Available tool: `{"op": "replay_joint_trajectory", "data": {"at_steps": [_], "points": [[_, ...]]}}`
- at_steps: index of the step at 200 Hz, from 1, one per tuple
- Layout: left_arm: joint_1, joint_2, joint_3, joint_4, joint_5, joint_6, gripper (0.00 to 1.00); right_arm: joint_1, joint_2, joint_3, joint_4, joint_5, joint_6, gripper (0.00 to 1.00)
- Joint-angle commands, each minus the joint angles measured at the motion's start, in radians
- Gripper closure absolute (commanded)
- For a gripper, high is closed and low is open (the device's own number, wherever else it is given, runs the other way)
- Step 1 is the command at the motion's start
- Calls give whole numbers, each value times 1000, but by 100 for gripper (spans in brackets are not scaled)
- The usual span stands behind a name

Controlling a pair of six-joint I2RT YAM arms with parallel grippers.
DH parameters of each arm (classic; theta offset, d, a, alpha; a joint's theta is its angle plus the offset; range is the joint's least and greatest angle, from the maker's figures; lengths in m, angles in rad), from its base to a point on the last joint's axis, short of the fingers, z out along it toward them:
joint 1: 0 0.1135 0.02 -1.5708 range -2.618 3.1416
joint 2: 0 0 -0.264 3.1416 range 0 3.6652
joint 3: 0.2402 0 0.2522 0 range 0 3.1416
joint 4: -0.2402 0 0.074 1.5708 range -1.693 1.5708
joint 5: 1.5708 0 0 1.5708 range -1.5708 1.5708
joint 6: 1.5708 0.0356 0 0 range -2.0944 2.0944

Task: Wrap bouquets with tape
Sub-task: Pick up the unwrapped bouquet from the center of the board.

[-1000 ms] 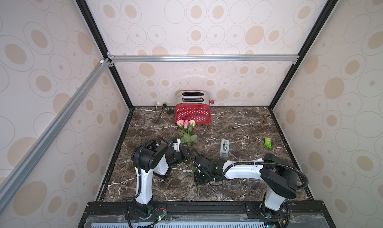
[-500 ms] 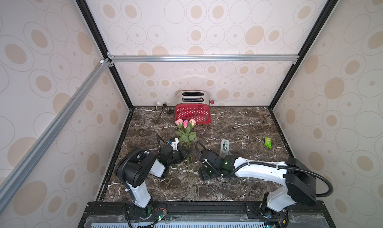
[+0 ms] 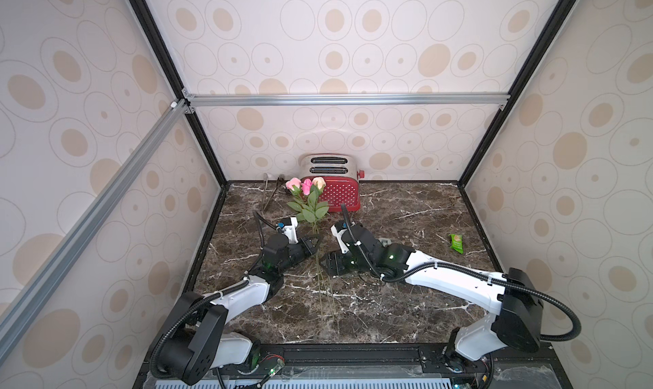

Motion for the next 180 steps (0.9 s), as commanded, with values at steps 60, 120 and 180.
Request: {"op": "replay_joint_trajectory", "data": {"at_steps": [60, 120, 180], "points": [[-18, -87, 56, -116, -61, 9, 100, 41, 153, 157, -87, 56, -79, 36], [-26, -113, 53, -122, -83, 3, 100, 51, 201, 186, -104, 31, -85, 59], [-27, -126, 44, -123, -94, 8, 83, 52, 183, 177, -91, 4, -96, 100]]}}
